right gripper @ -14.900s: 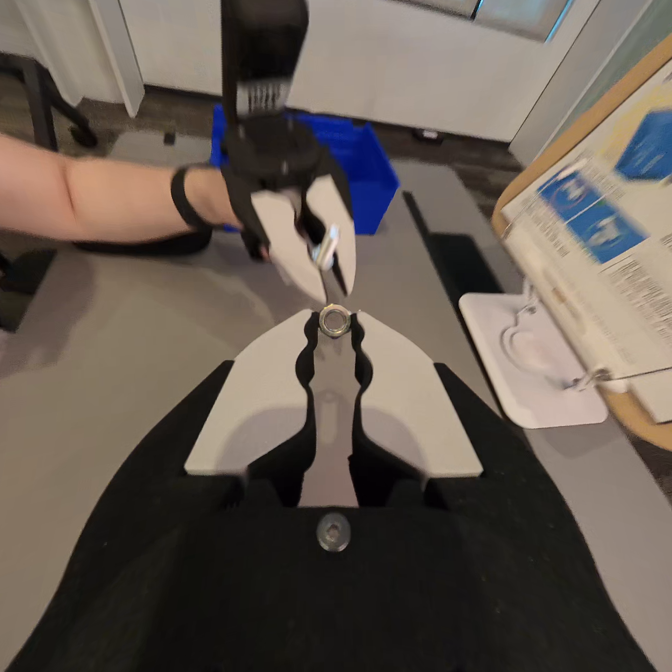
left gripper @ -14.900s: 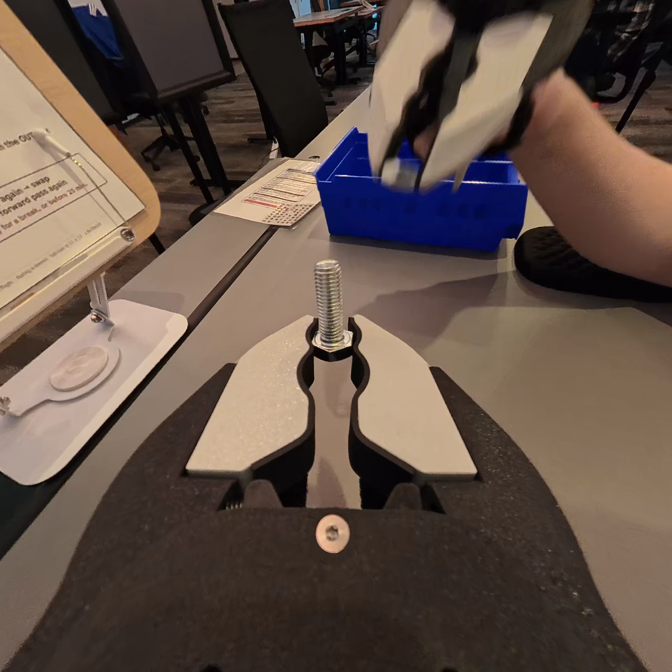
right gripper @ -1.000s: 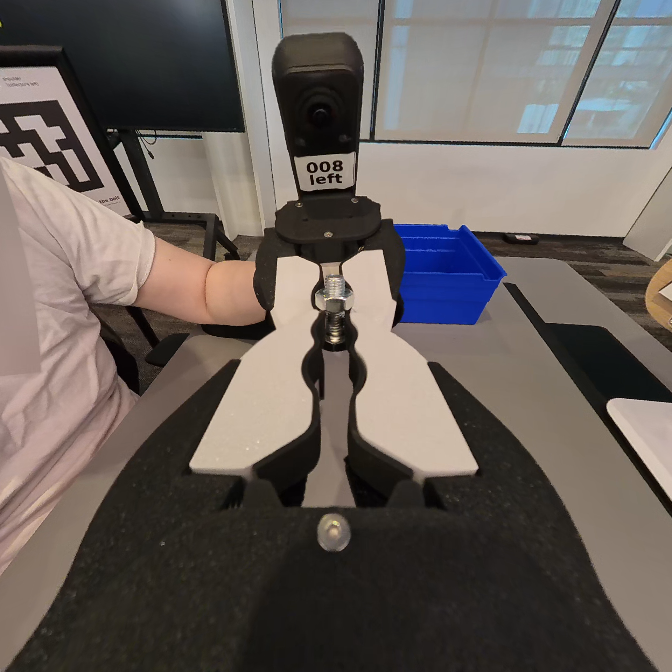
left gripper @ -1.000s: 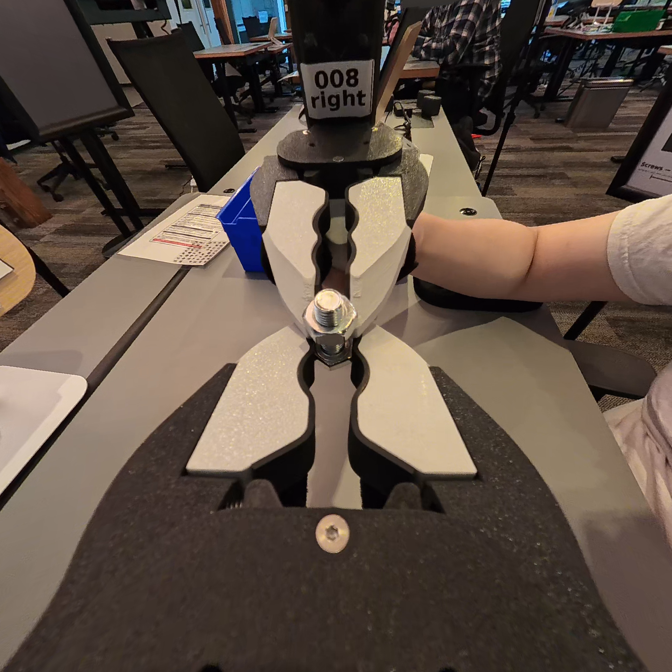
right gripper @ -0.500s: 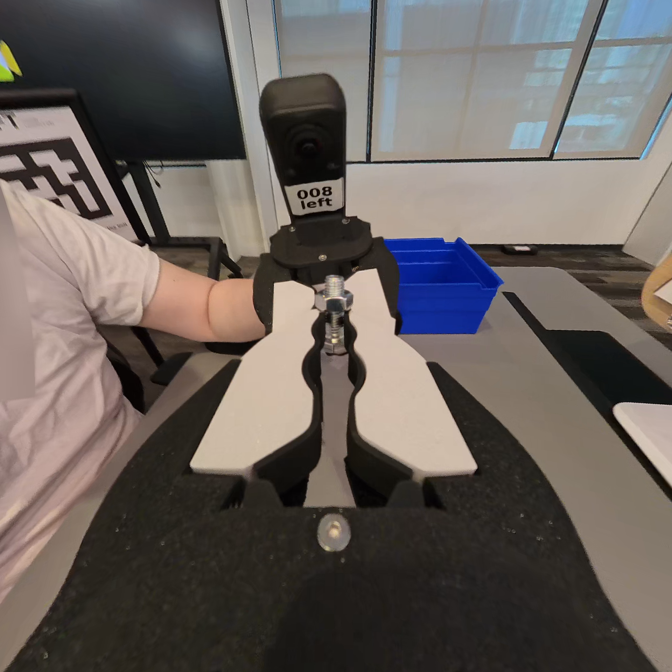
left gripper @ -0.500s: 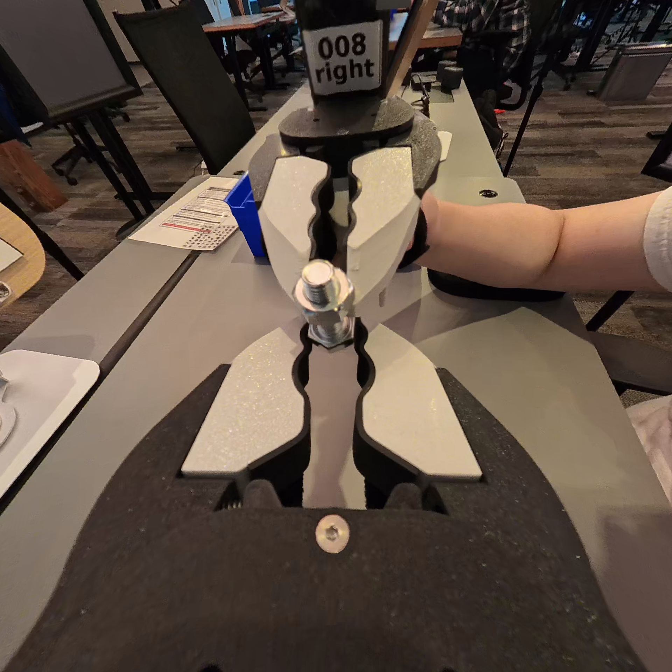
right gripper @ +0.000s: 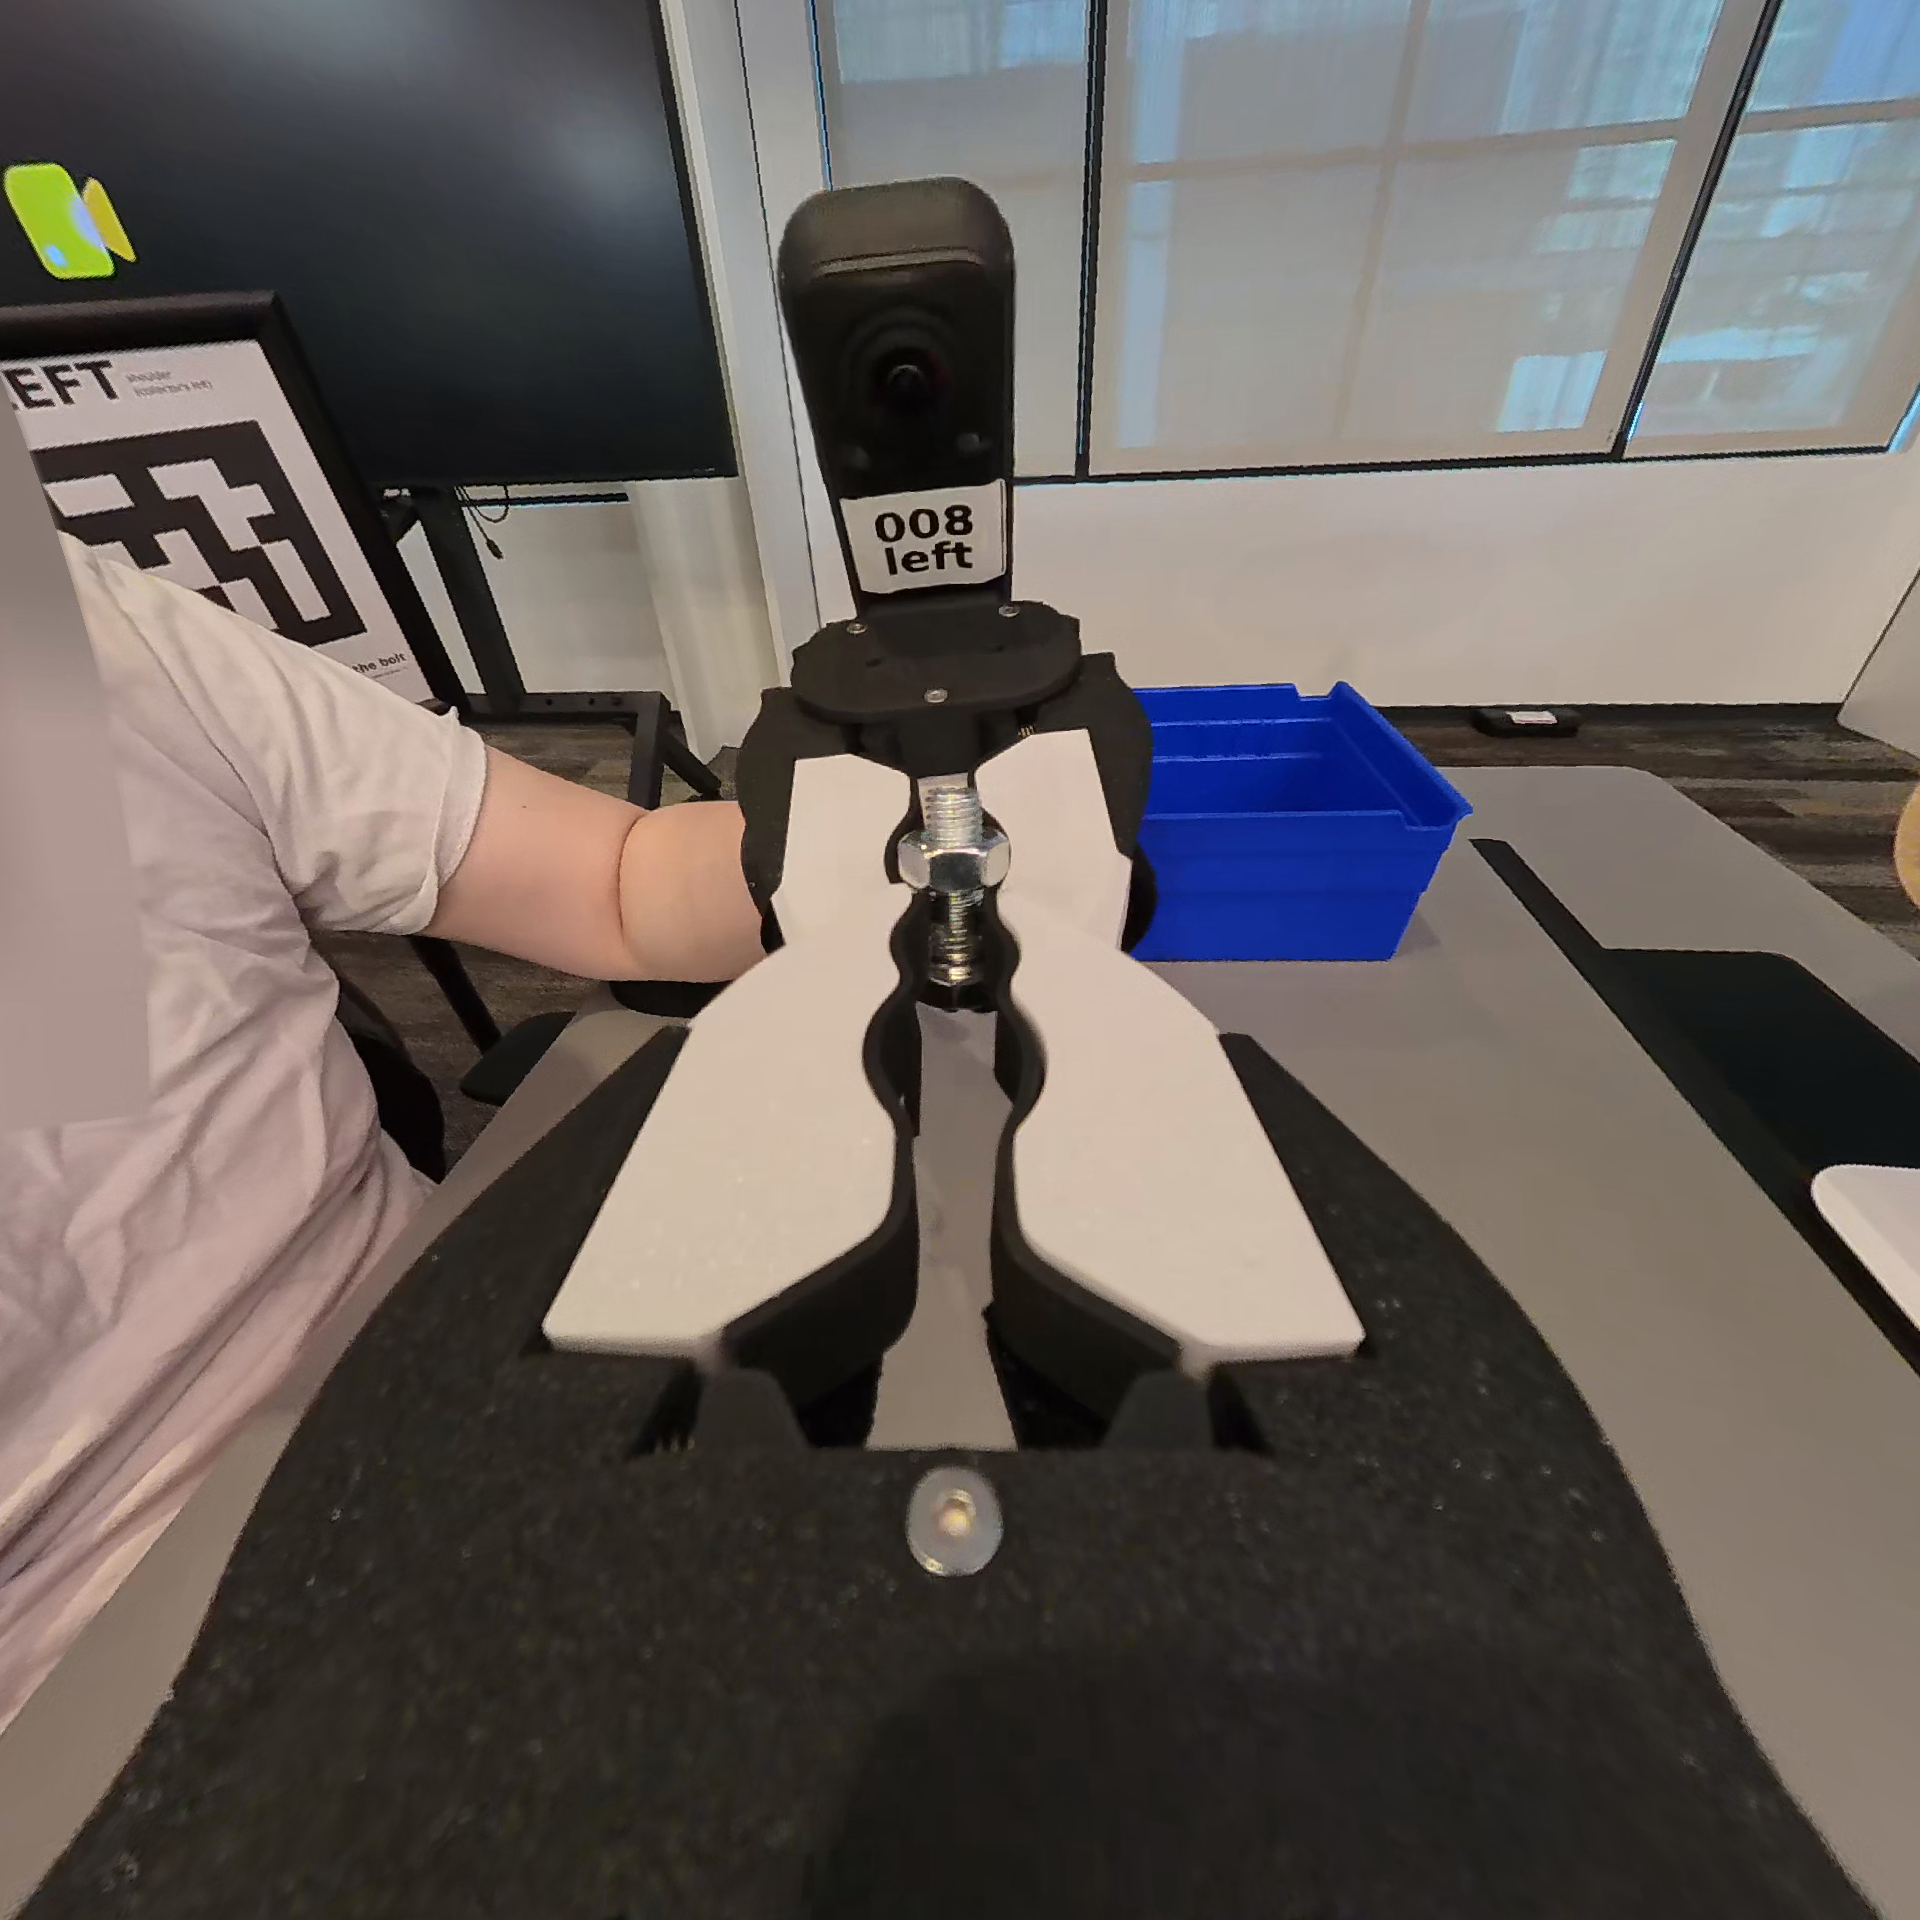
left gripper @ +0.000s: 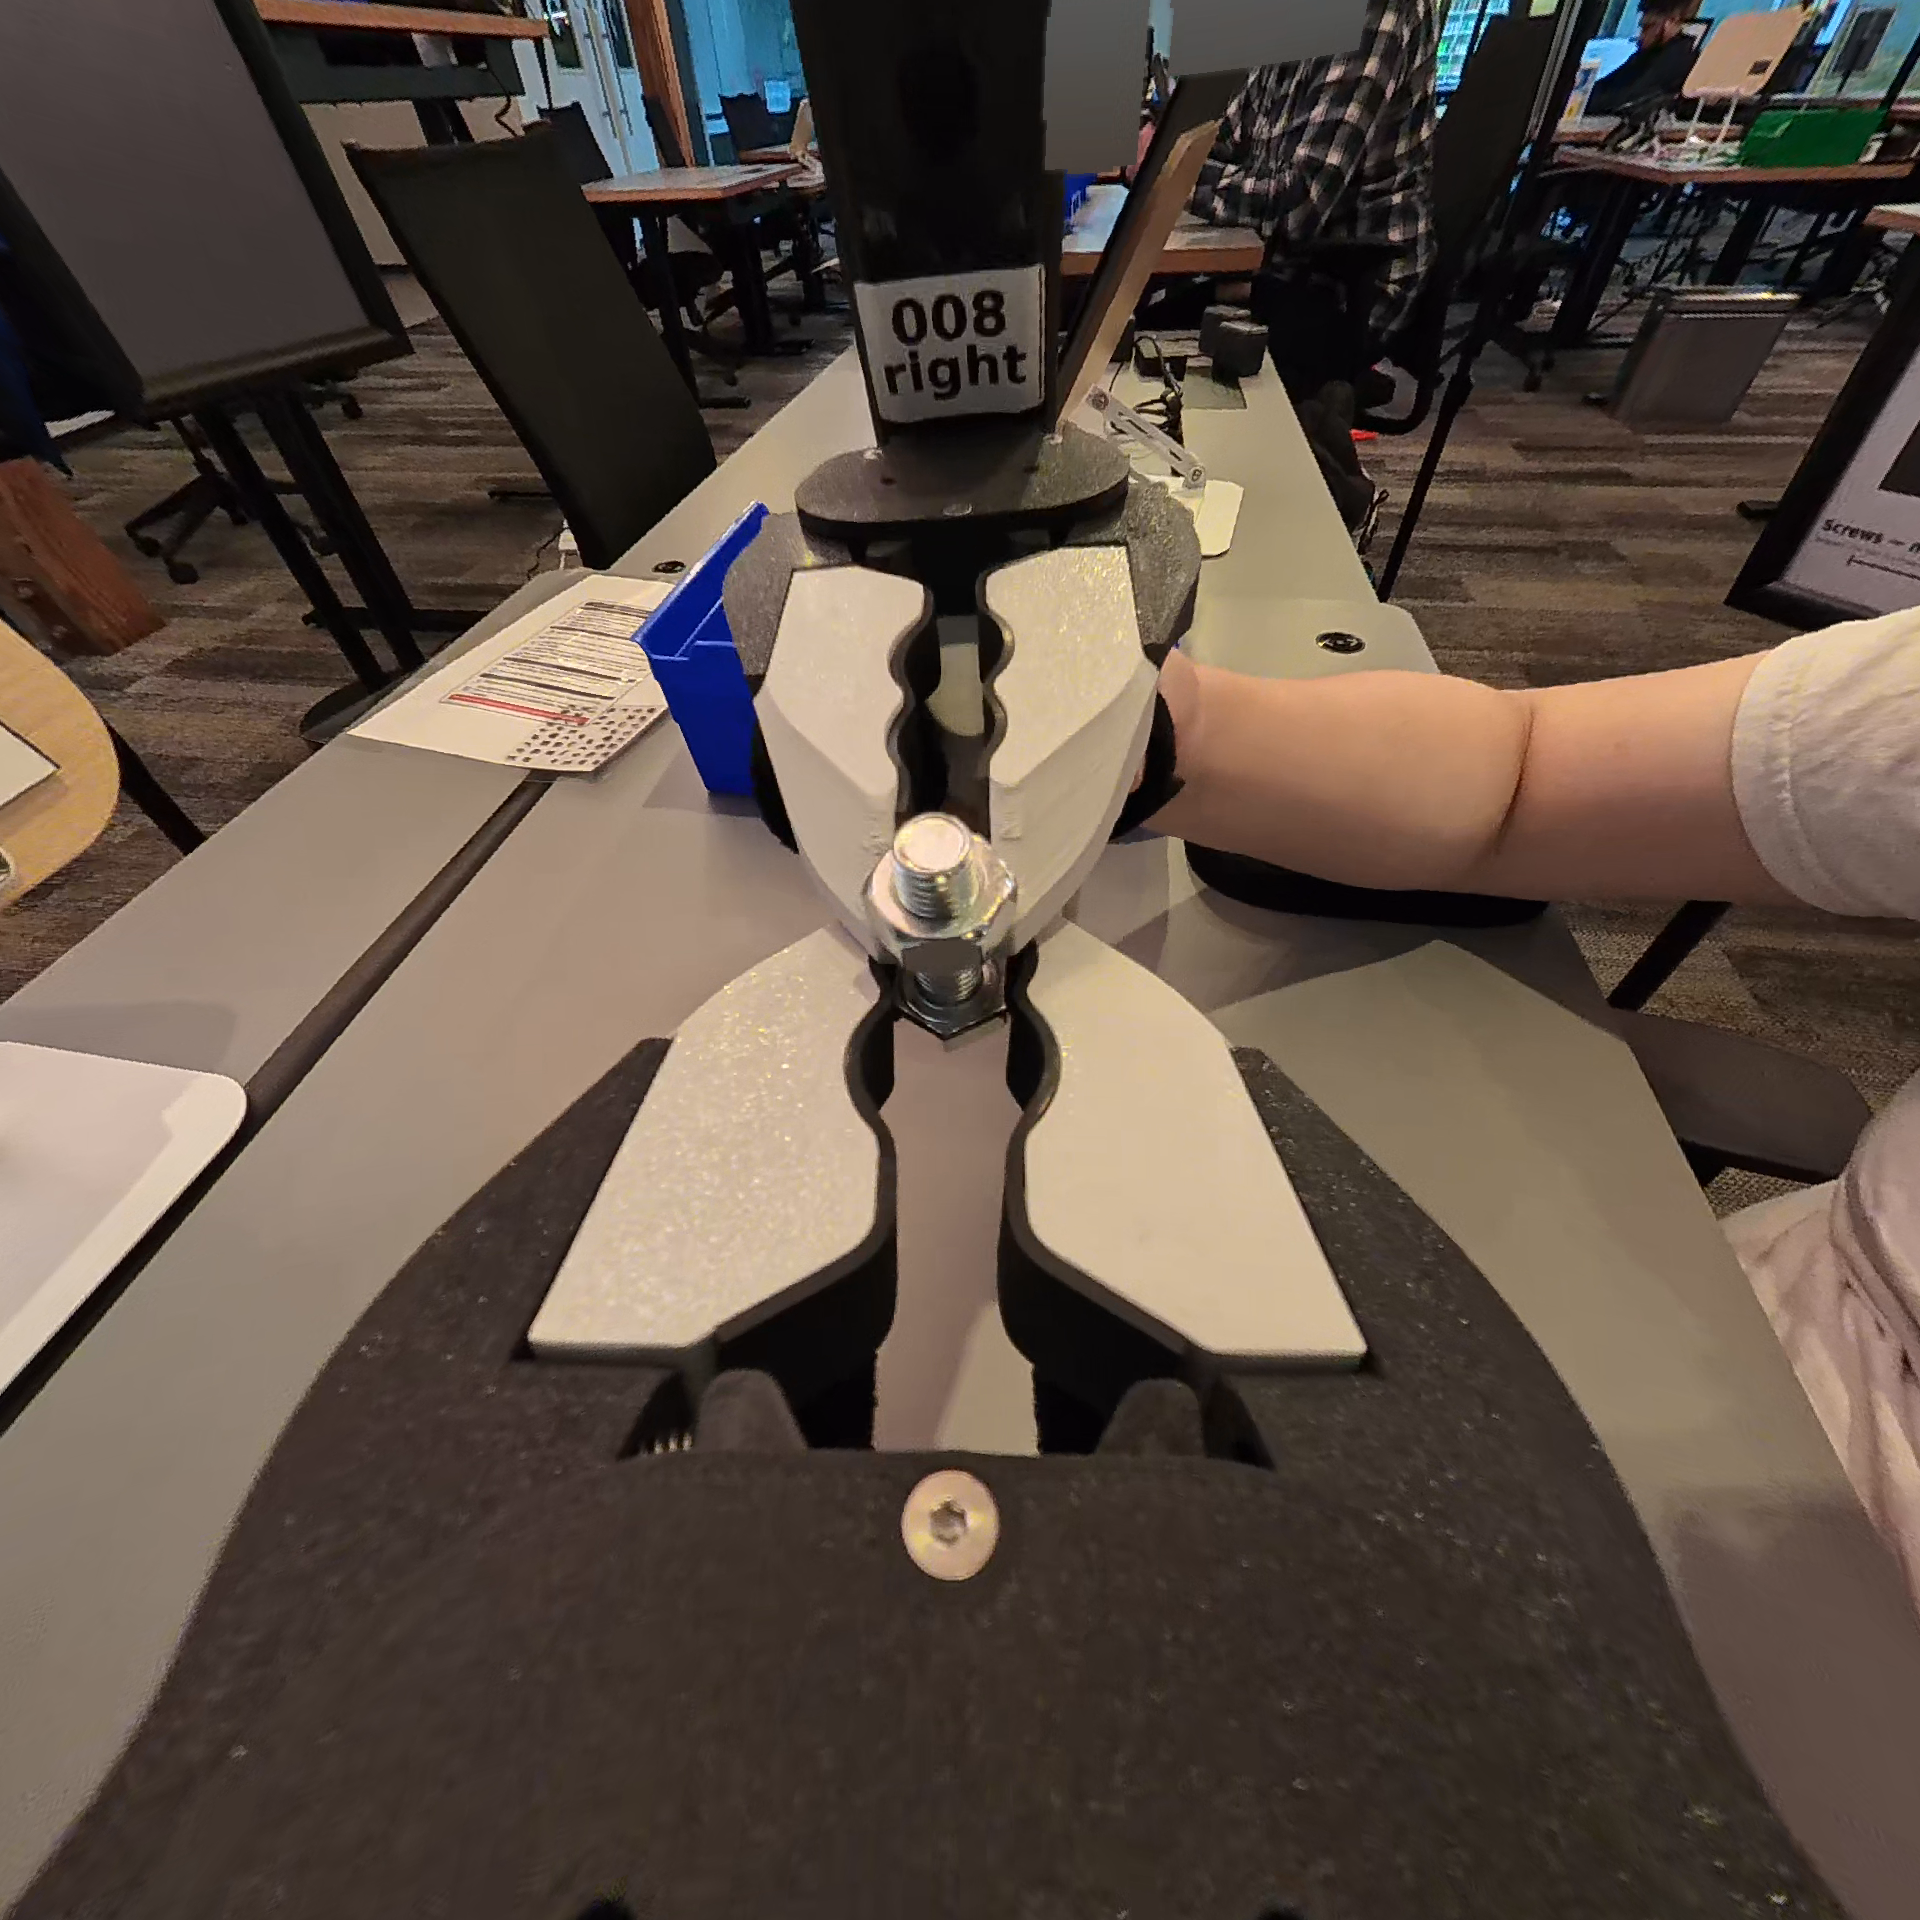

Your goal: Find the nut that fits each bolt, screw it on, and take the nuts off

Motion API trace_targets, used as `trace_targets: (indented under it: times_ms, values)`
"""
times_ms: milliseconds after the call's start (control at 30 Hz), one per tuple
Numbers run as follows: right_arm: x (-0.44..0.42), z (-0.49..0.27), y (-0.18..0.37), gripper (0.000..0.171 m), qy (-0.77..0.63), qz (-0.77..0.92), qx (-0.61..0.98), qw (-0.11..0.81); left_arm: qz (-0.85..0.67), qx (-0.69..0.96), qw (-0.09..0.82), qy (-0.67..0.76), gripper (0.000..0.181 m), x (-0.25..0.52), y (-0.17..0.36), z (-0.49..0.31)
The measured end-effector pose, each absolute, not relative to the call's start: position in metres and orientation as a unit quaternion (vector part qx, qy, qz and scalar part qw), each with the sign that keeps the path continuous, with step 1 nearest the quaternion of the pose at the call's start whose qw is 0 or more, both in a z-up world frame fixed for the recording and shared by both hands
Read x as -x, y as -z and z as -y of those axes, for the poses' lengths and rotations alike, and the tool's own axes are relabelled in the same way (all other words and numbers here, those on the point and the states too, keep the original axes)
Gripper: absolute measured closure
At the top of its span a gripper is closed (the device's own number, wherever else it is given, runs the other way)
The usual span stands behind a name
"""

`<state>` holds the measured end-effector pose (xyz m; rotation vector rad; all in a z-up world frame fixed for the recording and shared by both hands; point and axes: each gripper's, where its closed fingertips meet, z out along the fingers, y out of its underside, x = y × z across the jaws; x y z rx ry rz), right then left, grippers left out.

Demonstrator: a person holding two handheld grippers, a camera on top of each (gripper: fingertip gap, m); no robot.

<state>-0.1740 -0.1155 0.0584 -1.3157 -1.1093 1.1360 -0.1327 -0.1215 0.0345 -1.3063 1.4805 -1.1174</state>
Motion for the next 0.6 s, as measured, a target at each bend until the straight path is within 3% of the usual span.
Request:
trace_targets:
  times_ms: [367, 467, 500, 600]
  values:
    - [0.1727, 0.1162, -0.0606, 0.162, -0.481, 0.459, 0.538, 0.518, -0.595, 0.523, 0.428, 0.435, 0.166, 0.1321, -0.0328, 0.1208]
    - [0.1745, 0.1158, -0.0578, 0.151, -0.473, 0.463, 0.545, 0.514, -0.602, 0.524, 0.426, 0.426, 0.166, 0.1316, -0.0298, 0.1212]
    - [0.1743, 0.1169, -0.0582, 0.167, -0.467, 0.468, 0.541, 0.519, -0.604, 0.524, 0.425, 0.425, 0.166, 0.1314, -0.0292, 0.1216]
    - [0.1738, 0.1178, -0.0571, 0.168, -0.455, 0.477, 0.545, 0.518, -0.604, 0.524, 0.422, 0.427, 0.166, 0.1312, -0.0288, 0.1226]
